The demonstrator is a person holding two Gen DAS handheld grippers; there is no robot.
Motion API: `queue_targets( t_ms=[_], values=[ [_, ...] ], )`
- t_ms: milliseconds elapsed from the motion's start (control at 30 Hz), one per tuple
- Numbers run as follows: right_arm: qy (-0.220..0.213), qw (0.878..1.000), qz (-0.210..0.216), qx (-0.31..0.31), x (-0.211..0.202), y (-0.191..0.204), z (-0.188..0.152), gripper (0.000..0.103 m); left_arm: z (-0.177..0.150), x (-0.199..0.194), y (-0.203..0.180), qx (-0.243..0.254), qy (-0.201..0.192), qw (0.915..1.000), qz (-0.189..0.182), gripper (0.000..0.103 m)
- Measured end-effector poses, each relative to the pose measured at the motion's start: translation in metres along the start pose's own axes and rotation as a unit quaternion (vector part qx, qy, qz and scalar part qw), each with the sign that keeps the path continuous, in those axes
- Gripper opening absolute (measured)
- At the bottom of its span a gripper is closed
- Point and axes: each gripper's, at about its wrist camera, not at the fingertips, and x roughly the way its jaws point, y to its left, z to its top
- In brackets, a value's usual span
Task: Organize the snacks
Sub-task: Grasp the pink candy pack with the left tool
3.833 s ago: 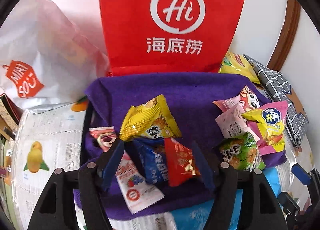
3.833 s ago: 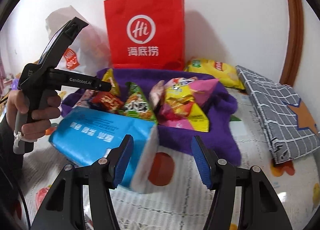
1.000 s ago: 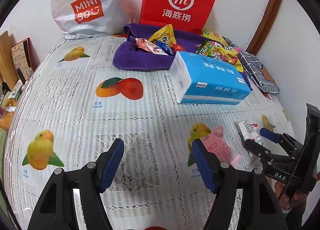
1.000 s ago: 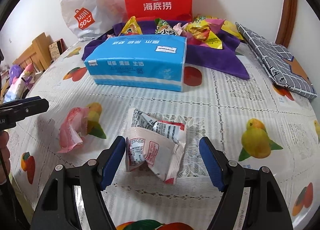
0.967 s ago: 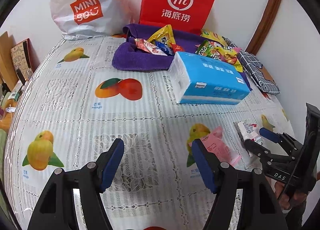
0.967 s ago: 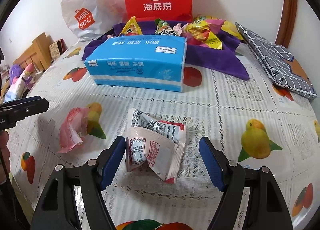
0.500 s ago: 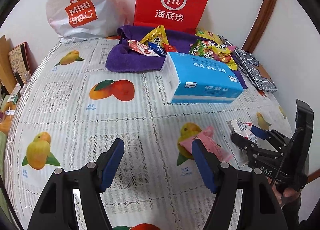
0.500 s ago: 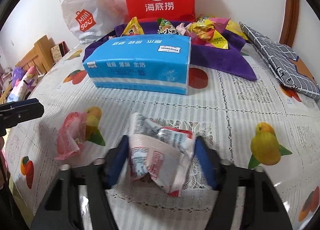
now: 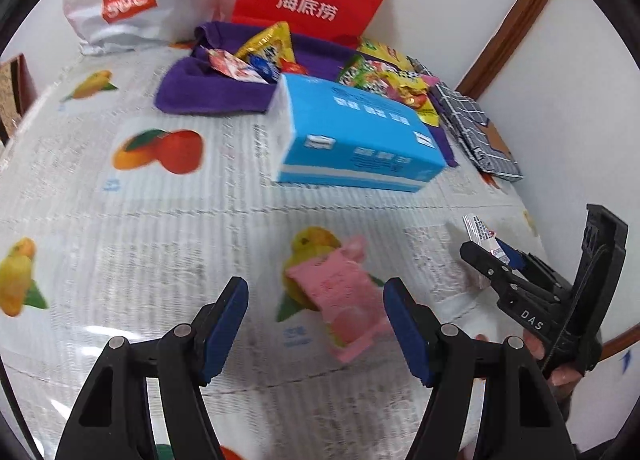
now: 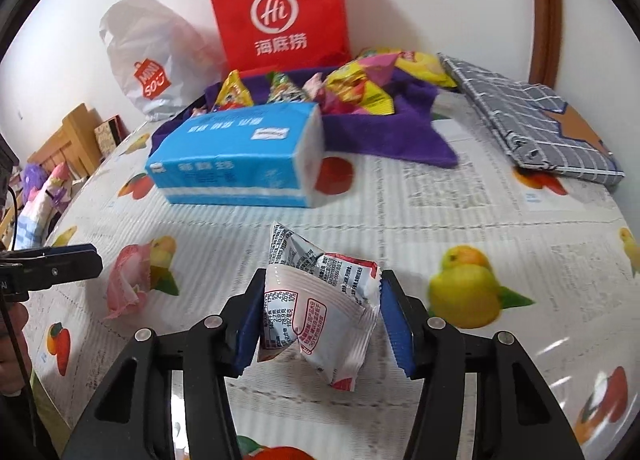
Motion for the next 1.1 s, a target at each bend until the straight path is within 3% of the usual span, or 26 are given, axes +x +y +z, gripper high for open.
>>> queue_targets(
  t_ms=[267, 433, 633, 733, 933, 1100],
  values=[
    [-0.013, 1.0, -0.013, -0.007, -0.008, -0.01, -0.002, 0.054, 0.001, 0.028, -0.016, -0.007, 0.036, 0.9993, 0.002, 0.068],
    [-0.016, 1.0, -0.02, -0.011, -0.009, -0.013, -0.006, 0.054, 0.002, 0.034, -0.024, -0.002, 0.034, 0.9993, 0.014, 0.066],
    [-0.015, 0.999, -0.024, -0.015, -0.005, -0.012, -0.007, 0.054, -0.002, 0.033, -0.025, 0.016, 0.028, 0.9992, 0.024, 0.041],
    [-0.014, 0.999, -0.026, -0.017, -0.004, -0.011, -0.007, 0.054, -0.003, 0.031, -0.025, 0.028, 0.022, 0.999, 0.027, 0.04],
    [-0.013, 0.999, -0.035, -0.028, -0.001, -0.008, -0.007, 0.054, 0.0, 0.025, -0.02, 0.07, -0.005, 0.9926, 0.099, 0.041],
    [-0.005, 0.999, -0.034, -0.027, 0.007, -0.005, -0.005, 0.054, 0.004, 0.03, -0.011, 0.053, 0.005, 0.9947, 0.087, 0.043]
  ],
)
